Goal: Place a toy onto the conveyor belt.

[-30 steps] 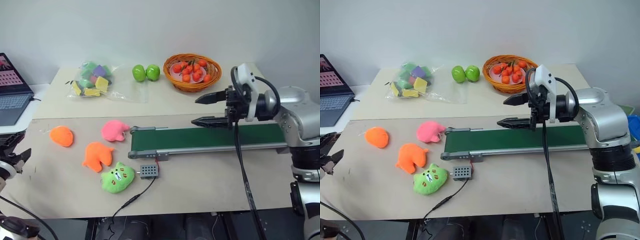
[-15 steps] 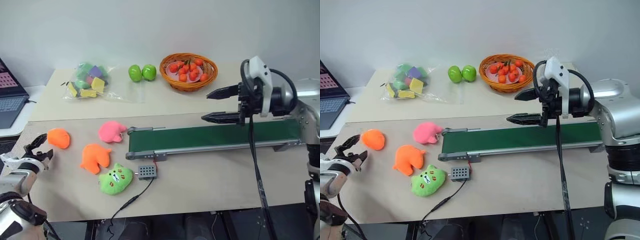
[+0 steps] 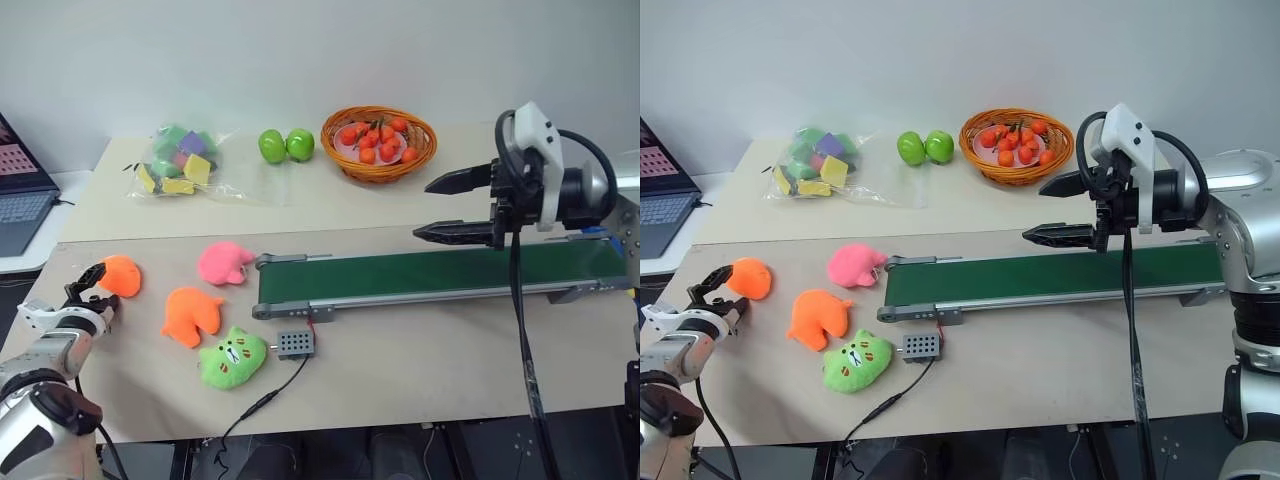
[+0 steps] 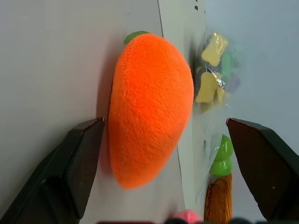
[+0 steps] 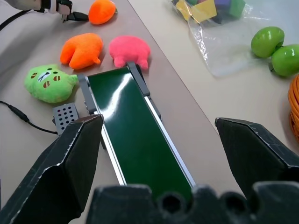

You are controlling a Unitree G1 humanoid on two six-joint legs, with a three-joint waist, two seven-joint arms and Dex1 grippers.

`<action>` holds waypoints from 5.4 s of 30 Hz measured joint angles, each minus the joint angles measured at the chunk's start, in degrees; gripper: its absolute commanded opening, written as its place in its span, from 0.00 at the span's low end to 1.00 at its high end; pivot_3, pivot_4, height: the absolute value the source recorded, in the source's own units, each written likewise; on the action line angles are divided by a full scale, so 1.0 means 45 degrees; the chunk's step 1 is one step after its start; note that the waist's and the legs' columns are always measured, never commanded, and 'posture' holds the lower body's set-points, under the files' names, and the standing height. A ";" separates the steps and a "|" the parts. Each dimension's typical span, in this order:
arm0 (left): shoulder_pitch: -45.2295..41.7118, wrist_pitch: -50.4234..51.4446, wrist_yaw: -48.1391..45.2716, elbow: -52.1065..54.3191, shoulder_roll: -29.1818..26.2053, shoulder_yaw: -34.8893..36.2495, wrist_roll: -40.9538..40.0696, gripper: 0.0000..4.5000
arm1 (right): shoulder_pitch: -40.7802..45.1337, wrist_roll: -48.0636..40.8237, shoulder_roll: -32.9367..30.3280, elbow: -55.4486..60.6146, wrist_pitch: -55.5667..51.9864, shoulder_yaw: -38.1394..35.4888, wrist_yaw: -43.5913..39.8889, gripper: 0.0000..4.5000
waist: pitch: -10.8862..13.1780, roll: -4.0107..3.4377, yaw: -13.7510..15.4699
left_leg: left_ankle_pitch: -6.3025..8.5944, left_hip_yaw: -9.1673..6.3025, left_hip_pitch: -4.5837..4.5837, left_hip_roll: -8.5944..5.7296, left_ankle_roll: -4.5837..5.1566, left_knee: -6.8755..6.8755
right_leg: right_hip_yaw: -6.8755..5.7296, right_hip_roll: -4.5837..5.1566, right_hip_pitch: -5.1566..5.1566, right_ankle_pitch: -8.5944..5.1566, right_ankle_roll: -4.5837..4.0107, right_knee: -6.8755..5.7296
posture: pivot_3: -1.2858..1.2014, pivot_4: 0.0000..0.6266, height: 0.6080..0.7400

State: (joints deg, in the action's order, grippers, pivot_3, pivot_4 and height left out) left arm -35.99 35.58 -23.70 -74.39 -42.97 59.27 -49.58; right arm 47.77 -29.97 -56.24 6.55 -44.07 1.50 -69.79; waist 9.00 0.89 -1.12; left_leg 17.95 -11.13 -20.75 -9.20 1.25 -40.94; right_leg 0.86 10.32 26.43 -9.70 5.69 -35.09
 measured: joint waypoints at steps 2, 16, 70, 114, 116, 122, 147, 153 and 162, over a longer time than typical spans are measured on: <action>-0.0077 -0.0194 0.0078 -0.0027 0.0086 0.0012 -0.0014 0.99 | 0.0199 0.0029 -0.0068 -0.0023 -0.0009 0.0011 -0.0021 1.00 | 0.0000 -0.0001 0.0004 | 0.0000 0.0007 0.0001 0.0001 0.0000 0.0000 | 0.0000 0.0001 0.0002 0.0000 0.0000 -0.0002 | 0.52 0.24 1.00; -0.0382 -0.0715 0.0409 -0.0326 0.0554 0.0276 -0.0435 0.13 | 0.0643 0.0403 -0.0274 -0.0098 -0.0011 0.0100 -0.0238 1.00 | -0.0001 -0.0001 0.0031 | 0.0020 0.0040 0.0005 0.0003 0.0021 -0.0004 | 0.0002 0.0004 0.0011 0.0001 0.0001 -0.0003 | 0.52 0.24 1.00; 0.0352 -1.6277 0.0242 1.3684 0.0035 -1.8467 1.9229 0.02 | -0.2374 0.0886 0.0611 0.0058 0.0811 -0.0705 0.1663 1.00 | -0.0014 -0.0042 0.0191 | 0.0106 0.0142 -0.0079 0.0021 0.0077 -0.0161 | -0.0007 -0.0002 0.0031 0.0049 0.0015 0.0040 | 0.52 0.24 1.00; -0.0338 0.0188 -0.8425 1.8423 -0.1976 -1.3336 0.2474 1.00 | -0.2970 0.0116 -0.0542 0.0713 0.0756 -0.2050 0.0736 1.00 | -0.0010 -0.0048 0.0106 | 0.0122 0.0187 -0.0066 0.0029 0.0102 -0.0178 | -0.0007 0.0000 0.0061 0.0053 0.0011 0.0021 | 0.52 0.24 1.00; -0.0509 0.0543 -0.8037 1.8569 -0.1733 -1.3036 0.2362 1.00 | -0.3043 -0.0202 -0.0400 0.0965 0.0636 -0.2378 0.0967 1.00 | -0.0011 -0.0049 0.0088 | 0.0123 0.0188 -0.0060 0.0032 0.0102 -0.0169 | -0.0006 0.0000 0.0056 0.0053 0.0011 0.0013 | 0.52 0.24 1.00; -0.0572 0.1056 -0.7908 1.8587 -0.1512 -1.3024 0.2297 1.00 | -0.3418 -0.0657 -0.0355 0.1034 0.0539 -0.2880 0.1253 1.00 | -0.0010 -0.0048 0.0090 | 0.0124 0.0188 -0.0069 0.0030 0.0102 -0.0168 | -0.0009 0.0001 0.0061 0.0056 0.0008 0.0019 | 0.52 0.24 1.00; -0.2080 0.0985 -0.7901 1.7395 -0.0632 -1.2923 0.3119 1.00 | -0.3223 -0.0655 0.0089 0.0662 0.0771 -0.2824 0.1217 1.00 | -0.0010 -0.0048 0.0102 | 0.0124 0.0190 -0.0068 0.0028 0.0103 -0.0171 | -0.0008 0.0005 0.0056 0.0058 0.0007 0.0019 | 0.52 0.24 1.00; -0.2200 0.0719 -0.7782 1.7170 -0.0338 -1.2932 0.3710 1.00 | -0.3377 -0.0655 0.0474 0.0668 0.0836 -0.2825 0.1512 1.00 | -0.0010 -0.0048 0.0093 | 0.0124 0.0190 -0.0070 0.0028 0.0103 -0.0172 | -0.0008 0.0005 0.0057 0.0059 0.0008 0.0020 | 0.52 0.24 1.00; -0.2201 0.0675 -0.7744 1.6994 -0.0024 -1.2933 0.4077 1.00 | -0.3502 -0.0651 0.0626 0.0660 0.0937 -0.2827 0.1813 1.00 | -0.0010 -0.0048 0.0093 | 0.0124 0.0190 -0.0070 0.0028 0.0103 -0.0173 | -0.0008 0.0005 0.0057 0.0059 0.0008 0.0020 | 0.52 0.24 1.00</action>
State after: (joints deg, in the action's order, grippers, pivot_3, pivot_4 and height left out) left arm -45.89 38.62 -58.55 2.08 -43.08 1.07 -31.23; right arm 32.02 -32.90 -53.42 9.52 -39.86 -11.22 -61.64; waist 8.95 0.67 -0.70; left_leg 18.51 -10.28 -21.06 -9.08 1.71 -41.72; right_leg 0.83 10.35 26.68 -9.44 5.73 -35.00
